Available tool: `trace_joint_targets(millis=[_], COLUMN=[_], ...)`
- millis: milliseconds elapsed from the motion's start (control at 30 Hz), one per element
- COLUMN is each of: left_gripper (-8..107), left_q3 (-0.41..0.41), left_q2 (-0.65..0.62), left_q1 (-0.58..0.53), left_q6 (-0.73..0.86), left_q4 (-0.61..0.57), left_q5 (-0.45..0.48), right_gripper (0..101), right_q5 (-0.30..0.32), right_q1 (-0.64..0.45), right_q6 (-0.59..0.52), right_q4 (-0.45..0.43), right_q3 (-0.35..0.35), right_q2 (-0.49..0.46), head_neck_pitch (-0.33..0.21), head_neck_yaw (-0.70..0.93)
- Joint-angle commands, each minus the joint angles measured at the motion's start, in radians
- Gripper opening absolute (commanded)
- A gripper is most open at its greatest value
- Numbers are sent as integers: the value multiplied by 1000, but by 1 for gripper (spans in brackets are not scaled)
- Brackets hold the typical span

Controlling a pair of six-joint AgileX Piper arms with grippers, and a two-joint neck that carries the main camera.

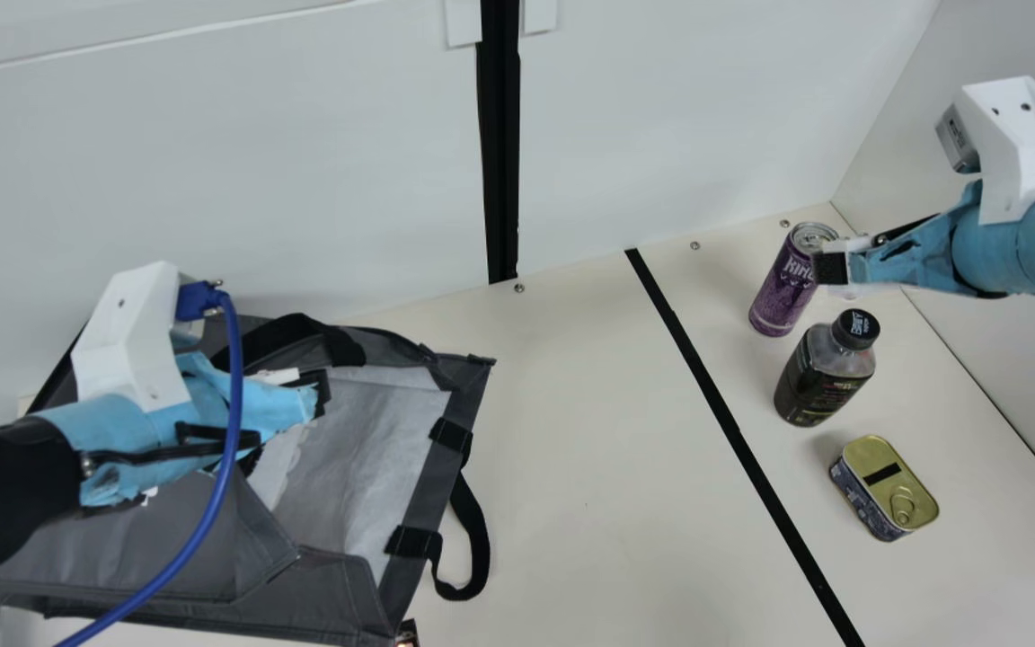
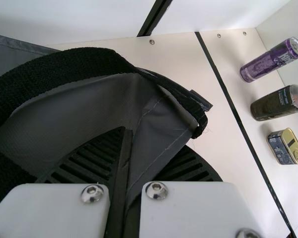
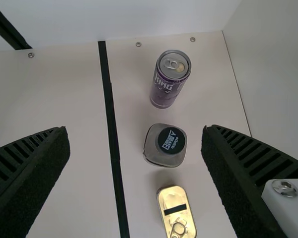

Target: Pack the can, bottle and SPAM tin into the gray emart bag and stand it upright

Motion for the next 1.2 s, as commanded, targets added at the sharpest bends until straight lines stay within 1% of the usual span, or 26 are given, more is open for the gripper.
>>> trace_joint_targets(millis=[0,467,1167], left_gripper=[-8,-8,-8], left_q3=[0,0,0], left_q2=[0,0,0], left_q1=[0,0,0], left_q6=[0,0,0], left_q4=[0,0,0], left_q5=[0,0,0], right_gripper=[95,95,95], right_q5=[0,0,0], right_q1=[4,22,7], right_q6=[5,47,67], right_q4=[-8,-48,-57], right_q3=[-12,-111,-221], right_q2=[19,166,372], head_neck_pitch=[-23,-23,-23], head_neck_yaw=[-1,-1,-1])
